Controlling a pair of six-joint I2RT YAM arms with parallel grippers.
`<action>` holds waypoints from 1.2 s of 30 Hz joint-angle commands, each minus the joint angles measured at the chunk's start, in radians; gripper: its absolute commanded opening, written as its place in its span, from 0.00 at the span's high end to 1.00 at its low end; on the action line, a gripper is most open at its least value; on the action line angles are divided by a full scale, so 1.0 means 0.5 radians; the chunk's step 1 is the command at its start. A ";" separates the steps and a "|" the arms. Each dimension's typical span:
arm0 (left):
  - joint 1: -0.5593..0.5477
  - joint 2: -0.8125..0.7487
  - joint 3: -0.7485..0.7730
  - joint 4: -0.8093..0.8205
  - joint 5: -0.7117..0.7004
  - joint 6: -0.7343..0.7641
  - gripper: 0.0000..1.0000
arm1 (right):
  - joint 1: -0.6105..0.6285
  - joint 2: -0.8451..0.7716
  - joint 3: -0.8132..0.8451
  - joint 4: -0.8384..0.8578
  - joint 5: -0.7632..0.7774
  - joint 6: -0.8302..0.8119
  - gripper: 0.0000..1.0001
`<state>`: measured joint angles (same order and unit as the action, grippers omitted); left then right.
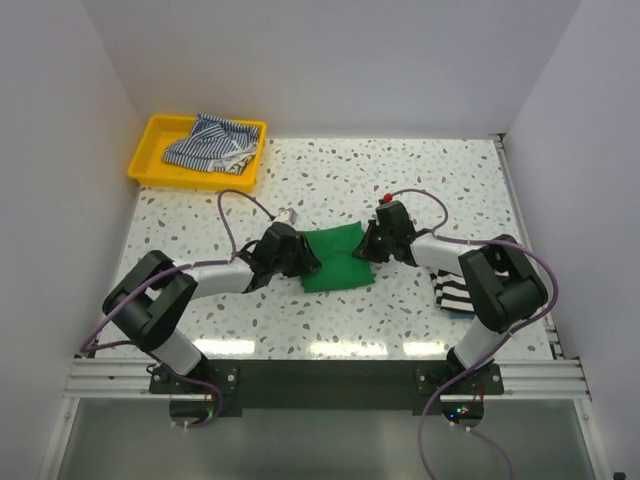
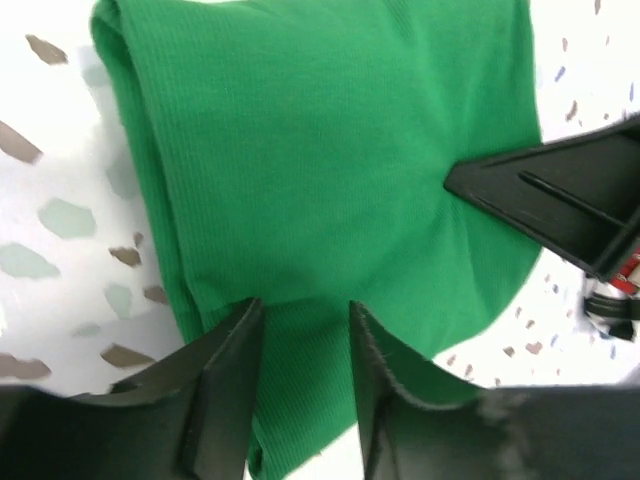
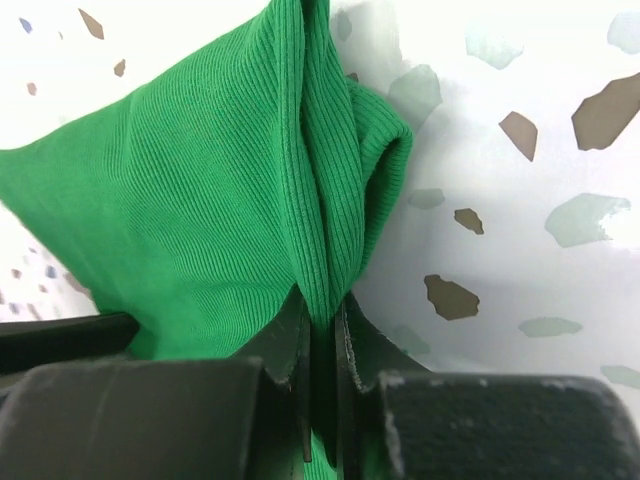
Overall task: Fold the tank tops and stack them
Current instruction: Neatly place the folded tank top to the corner
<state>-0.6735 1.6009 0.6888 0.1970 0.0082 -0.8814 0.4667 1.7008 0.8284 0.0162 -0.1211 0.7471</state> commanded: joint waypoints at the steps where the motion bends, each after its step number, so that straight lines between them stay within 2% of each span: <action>1: -0.024 -0.146 0.030 -0.179 0.060 0.026 0.54 | 0.018 0.010 0.037 -0.523 0.224 -0.245 1.00; 2: -0.021 -0.231 0.052 -0.219 0.057 0.048 0.47 | 0.018 -0.005 0.046 -0.605 0.275 -0.279 1.00; 5: -0.021 -0.443 0.138 -0.391 0.048 0.140 0.38 | 0.015 -0.082 0.077 -0.780 0.374 -0.383 1.00; 9: -0.021 -0.716 0.196 -0.691 0.069 0.271 0.36 | 0.015 -0.180 0.153 -1.029 0.631 -0.518 1.00; 17: -0.012 -1.216 0.049 -0.903 0.256 0.517 0.34 | 0.011 -0.398 0.328 -1.501 1.024 -0.635 1.00; 25: 0.015 -1.373 -0.055 -0.934 0.373 0.670 0.34 | -0.004 -0.487 0.515 -1.815 1.276 -0.694 1.00; 36: 0.203 -1.330 -0.184 -0.830 0.652 0.790 0.35 | -0.151 -0.512 0.785 -2.079 1.460 -0.831 1.00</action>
<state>-0.5861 0.9337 0.6086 -0.2607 0.2630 -0.5289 0.4095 1.4788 1.1564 -0.9554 0.5396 0.3744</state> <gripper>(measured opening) 0.656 0.063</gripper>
